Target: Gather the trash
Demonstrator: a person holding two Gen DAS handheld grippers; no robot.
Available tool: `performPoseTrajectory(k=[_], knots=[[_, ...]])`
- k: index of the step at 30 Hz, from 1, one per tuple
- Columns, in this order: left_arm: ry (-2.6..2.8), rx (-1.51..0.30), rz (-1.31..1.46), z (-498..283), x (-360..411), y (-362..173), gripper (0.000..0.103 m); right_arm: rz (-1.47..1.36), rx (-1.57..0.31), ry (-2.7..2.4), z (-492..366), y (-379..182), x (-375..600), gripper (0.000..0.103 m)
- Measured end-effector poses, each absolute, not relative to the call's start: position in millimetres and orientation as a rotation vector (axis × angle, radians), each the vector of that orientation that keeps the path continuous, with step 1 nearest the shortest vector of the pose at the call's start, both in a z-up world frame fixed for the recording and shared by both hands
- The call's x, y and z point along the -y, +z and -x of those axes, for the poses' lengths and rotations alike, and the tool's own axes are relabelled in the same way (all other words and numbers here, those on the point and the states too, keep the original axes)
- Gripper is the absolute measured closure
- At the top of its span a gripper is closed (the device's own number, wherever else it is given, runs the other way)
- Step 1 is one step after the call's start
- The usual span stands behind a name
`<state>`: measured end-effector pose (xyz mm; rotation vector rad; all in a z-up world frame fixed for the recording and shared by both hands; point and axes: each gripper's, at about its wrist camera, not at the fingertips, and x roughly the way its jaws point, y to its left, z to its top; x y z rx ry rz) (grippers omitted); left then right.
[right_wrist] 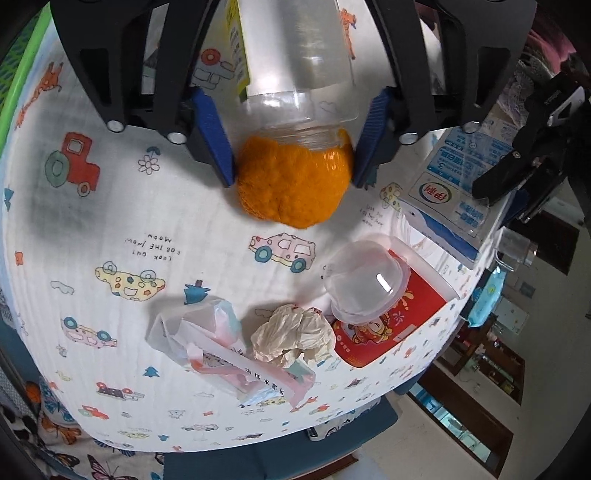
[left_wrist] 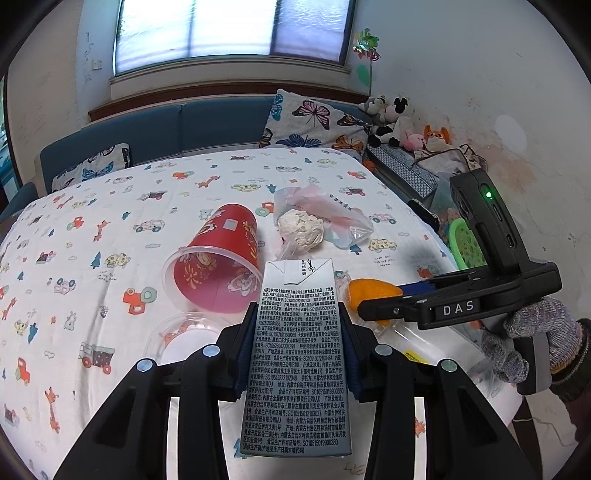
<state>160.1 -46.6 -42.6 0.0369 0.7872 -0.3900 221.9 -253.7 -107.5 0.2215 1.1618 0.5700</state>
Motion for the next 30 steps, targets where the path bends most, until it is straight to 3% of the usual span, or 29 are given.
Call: performPoseTrajectory(k=[18, 24, 30], knots=[[-0.392, -0.773, -0.042, -161, 52, -35, 0.064, -0.233, -1.046, 0.588, -219, -79, 266, 0.051], [-0.384, -0.775, -0.040, -161, 48, -36, 0.064, -0.201, -1.081, 0.565, -227, -89, 258, 0.029], [-0.370, -0.783, -0.024, -162, 40, -38, 0.064, -0.089, -1.108, 0.557, -239, -93, 237, 0.020]])
